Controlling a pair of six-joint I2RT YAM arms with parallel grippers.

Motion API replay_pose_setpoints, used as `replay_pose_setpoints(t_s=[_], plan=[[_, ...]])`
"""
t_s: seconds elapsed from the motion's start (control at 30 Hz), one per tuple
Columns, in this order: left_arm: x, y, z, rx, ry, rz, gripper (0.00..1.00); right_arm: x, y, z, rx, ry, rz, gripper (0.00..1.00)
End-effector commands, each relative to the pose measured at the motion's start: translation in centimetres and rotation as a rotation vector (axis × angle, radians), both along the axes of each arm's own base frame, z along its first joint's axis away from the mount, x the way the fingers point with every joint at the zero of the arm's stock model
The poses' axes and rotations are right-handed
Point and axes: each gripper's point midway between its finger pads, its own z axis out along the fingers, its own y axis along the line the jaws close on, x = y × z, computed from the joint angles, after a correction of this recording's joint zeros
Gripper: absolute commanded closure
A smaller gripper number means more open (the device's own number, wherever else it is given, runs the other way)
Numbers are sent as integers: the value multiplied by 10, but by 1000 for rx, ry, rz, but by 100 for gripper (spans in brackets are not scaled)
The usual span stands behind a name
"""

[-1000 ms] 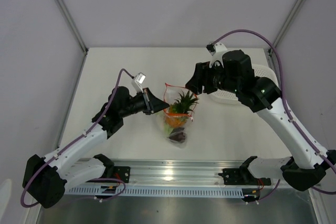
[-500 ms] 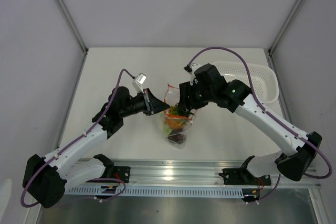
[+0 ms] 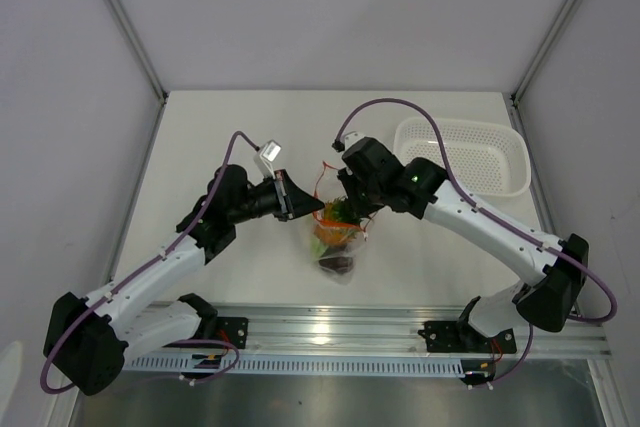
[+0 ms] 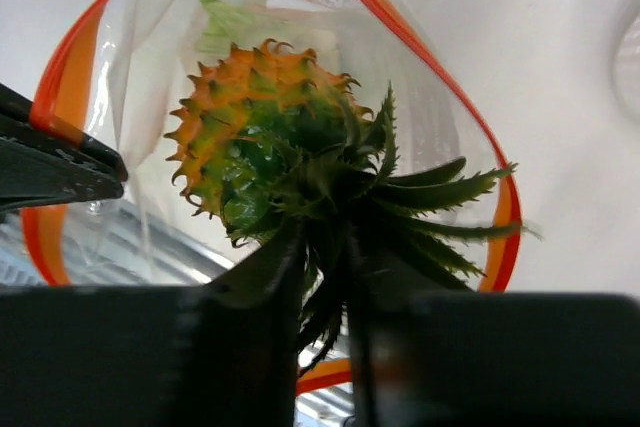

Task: Place the food in the zip-top bag and seal the zipper
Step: Adjust the fake fruit in the zipper food storage bag.

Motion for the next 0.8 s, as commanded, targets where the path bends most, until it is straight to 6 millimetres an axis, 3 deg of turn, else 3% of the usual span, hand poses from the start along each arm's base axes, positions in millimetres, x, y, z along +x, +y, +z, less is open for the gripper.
replay_pose_setpoints(t_s=[0.0,0.07,0.2,0.23,0.37,0.4,0.47,0.5,0.77], plan=[[-1,-4,11,-5,-69,-38,99,13,-9,6,-72,-87,-5,86],[-1,-4,10,3,-71,-43,99,15,-10,17,-80,-114,19,100],[-3,-5,5,28,-82,-68,99,14,-7,42,-94,-149,129,100],[-3,-5,4,34,-80,-72,100,15,-6,56,-99,-173,167,100],[-4,-5,3,41,-88,-83,99,8,8,77,-57,-147,292,100],[-5,-5,4,38,-92,-89,99,-2,21,76,4,-87,360,100],[-6,-6,8,31,-103,-95,99,-10,25,77,8,-32,388,100],[-6,-5,11,27,-108,-94,99,-11,29,67,-12,7,399,100],[-3,-1,20,37,-153,-66,99,-34,20,59,-56,93,398,100]])
